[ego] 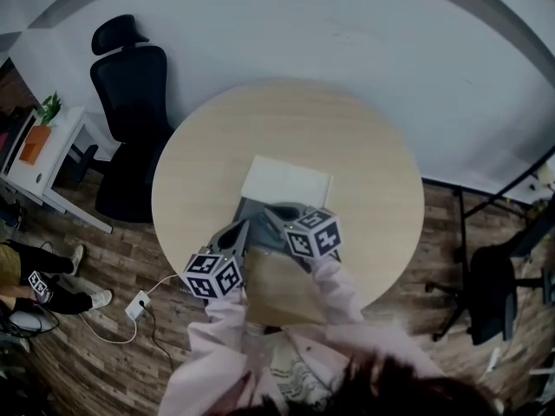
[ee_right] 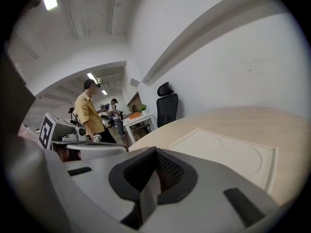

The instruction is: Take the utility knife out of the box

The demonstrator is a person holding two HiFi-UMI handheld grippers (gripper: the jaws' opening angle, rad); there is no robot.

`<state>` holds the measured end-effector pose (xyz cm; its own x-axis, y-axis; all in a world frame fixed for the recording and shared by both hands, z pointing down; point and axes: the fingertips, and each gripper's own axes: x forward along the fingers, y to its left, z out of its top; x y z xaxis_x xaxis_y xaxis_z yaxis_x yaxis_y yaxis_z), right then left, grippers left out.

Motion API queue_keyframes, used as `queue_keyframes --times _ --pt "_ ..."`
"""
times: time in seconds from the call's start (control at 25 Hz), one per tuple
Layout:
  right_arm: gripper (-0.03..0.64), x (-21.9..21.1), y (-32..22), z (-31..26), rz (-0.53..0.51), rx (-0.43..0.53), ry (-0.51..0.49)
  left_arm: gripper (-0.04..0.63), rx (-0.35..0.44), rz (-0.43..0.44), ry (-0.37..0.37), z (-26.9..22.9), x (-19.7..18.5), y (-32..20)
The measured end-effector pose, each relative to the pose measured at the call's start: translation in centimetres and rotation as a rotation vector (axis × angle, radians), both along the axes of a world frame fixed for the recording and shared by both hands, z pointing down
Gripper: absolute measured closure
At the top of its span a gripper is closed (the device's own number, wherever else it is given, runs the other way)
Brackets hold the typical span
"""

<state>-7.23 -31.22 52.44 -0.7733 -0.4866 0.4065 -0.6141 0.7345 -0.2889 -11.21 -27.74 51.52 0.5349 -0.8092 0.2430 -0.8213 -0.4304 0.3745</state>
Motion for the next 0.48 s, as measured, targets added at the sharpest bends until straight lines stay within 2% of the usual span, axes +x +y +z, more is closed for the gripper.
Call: queue_keyframes --times 0.48 --pt "0.62 -0.7 -0.1 4.1 -0.026 -0.113 0.102 0.586 -0.069 0.031 0.027 2.1 -0.2 0.1"
